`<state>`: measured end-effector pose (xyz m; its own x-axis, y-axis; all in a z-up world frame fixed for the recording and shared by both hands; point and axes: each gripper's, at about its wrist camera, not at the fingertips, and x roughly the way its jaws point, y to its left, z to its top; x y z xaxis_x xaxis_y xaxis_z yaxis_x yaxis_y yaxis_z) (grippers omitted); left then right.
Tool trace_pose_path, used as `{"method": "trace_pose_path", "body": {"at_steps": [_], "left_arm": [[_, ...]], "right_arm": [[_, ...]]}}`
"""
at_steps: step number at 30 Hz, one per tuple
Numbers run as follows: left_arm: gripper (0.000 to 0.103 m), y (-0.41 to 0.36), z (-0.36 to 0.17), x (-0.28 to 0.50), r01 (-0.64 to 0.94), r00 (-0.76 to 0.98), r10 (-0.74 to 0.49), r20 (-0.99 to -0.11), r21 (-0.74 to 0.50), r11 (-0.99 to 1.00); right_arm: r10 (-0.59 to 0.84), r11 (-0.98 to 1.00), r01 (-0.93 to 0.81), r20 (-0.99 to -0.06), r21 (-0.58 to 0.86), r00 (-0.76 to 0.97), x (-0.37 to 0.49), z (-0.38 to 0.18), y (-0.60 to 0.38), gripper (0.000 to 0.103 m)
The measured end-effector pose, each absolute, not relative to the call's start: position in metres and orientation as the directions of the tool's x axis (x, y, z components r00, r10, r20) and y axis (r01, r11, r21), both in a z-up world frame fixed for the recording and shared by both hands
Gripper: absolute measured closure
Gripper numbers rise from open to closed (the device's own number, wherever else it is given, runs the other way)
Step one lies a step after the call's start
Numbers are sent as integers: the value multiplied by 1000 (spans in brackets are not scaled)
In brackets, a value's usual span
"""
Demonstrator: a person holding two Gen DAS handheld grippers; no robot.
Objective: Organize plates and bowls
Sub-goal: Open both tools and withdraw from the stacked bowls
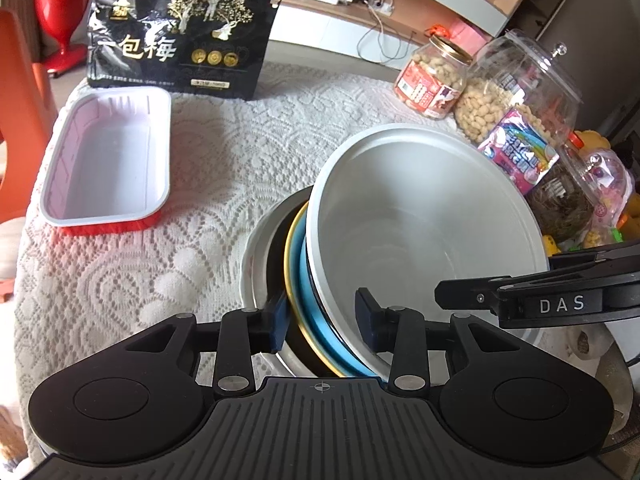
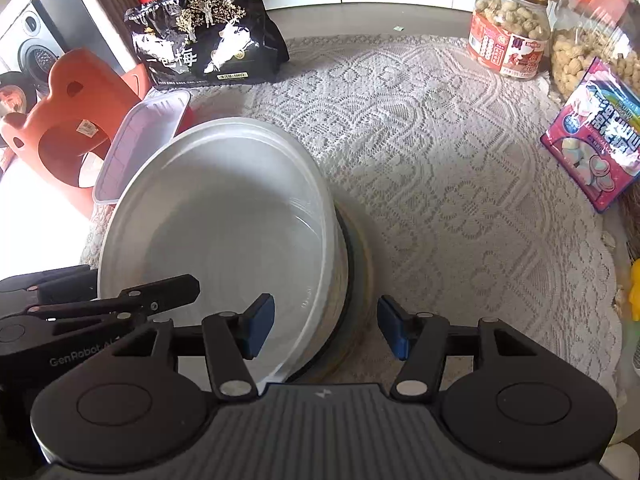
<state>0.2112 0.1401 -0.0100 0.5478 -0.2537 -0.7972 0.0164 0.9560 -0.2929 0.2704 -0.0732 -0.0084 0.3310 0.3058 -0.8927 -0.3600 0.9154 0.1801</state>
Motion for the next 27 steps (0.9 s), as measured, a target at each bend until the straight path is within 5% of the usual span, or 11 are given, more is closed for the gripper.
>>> {"method": "trace_pose_path", "body": {"at_steps": [8,16,27], "left_arm": [[65,112,-5,210,72,565,-111,-818,-86,994],[64,128,2,215,50,535,-173,-827,-174,984],[72,137,35,205,81,625,-173,-761,-157,984]], "right_arm": [[341,877,-462,-850,133,402,256,-3,-59,41],[410,871,-426,-841,246,352,266,-8,-71,42],[402,880,-422,-815,219,416,260,15,-79,42]]}}
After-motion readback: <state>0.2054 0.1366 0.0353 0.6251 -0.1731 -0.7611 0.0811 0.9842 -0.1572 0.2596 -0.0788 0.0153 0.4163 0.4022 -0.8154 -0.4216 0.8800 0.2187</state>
